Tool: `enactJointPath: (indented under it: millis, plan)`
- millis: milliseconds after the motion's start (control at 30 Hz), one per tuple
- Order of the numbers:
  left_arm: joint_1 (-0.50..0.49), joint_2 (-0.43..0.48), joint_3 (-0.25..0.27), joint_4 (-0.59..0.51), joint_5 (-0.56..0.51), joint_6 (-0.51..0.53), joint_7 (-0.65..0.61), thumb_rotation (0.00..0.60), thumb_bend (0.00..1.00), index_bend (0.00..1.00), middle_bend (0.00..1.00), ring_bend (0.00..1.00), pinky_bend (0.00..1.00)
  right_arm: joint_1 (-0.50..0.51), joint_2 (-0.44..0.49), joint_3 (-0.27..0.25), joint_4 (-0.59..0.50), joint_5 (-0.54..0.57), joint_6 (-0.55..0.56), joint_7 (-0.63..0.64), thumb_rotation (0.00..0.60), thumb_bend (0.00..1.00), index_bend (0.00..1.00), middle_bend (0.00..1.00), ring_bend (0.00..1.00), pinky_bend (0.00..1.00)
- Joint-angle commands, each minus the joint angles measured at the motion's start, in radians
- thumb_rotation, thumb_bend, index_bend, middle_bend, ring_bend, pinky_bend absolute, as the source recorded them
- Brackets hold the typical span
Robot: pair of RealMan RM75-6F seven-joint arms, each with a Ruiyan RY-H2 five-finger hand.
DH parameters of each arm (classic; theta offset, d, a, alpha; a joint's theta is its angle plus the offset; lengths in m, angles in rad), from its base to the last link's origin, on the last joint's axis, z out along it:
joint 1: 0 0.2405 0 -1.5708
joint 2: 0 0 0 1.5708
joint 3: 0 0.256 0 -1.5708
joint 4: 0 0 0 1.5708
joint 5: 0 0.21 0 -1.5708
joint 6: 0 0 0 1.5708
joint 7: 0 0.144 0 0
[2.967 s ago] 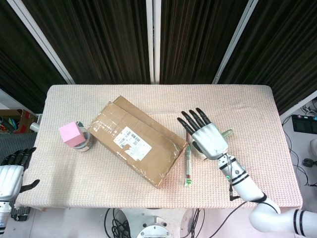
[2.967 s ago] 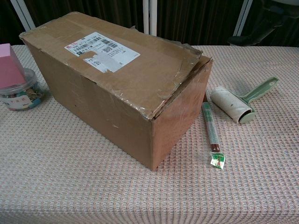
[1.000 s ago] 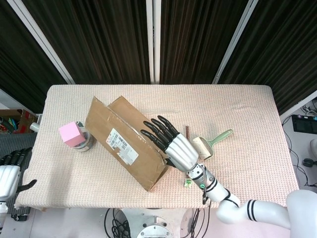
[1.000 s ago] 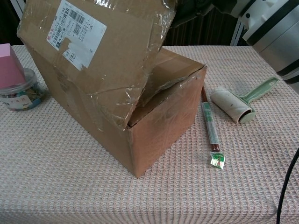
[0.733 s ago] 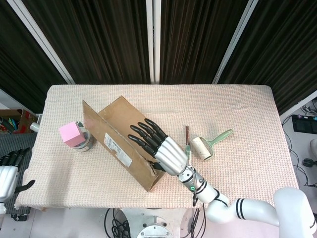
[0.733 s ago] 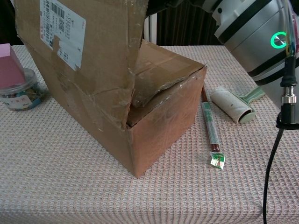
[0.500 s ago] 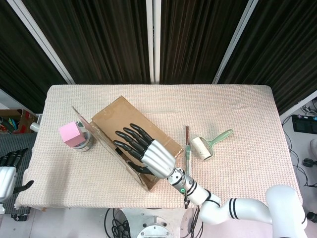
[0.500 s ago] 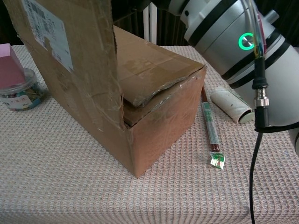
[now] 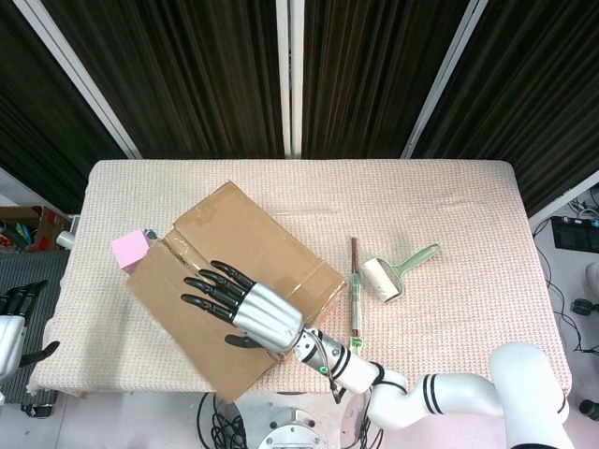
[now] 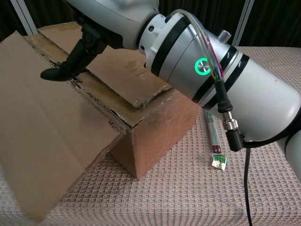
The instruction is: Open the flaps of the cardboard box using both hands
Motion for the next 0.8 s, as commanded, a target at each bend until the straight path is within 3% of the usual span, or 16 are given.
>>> enactJointPath:
  millis: [33, 333, 533, 800]
  plan:
    - [0.000, 0.000, 0.000, 0.000, 0.000, -0.001, 0.000, 0.600, 0.00, 0.13, 0.16, 0.16, 0.25, -0.008, 0.012, 0.003, -0.006, 0.004, 0.010, -0.011, 0.600, 0.03, 0.00, 0.00, 0.00, 0.00]
    - [-0.035, 0.017, -0.017, -0.012, 0.032, -0.015, 0.000, 0.600, 0.00, 0.13, 0.16, 0.16, 0.25, -0.092, 0.167, 0.014, -0.040, -0.017, 0.116, -0.110, 0.600, 0.16, 0.00, 0.00, 0.00, 0.00]
    - [-0.130, 0.018, -0.060, -0.043, 0.085, -0.069, -0.019, 0.600, 0.00, 0.13, 0.16, 0.16, 0.25, -0.208, 0.330, 0.031, -0.121, 0.057, 0.203, -0.096, 0.600, 0.17, 0.00, 0.00, 0.00, 0.00]
    - [-0.282, -0.073, -0.100, -0.062, 0.174, -0.164, -0.015, 0.600, 0.00, 0.13, 0.16, 0.16, 0.25, -0.377, 0.590, 0.020, -0.279, 0.100, 0.312, -0.143, 0.600, 0.18, 0.00, 0.00, 0.00, 0.00]
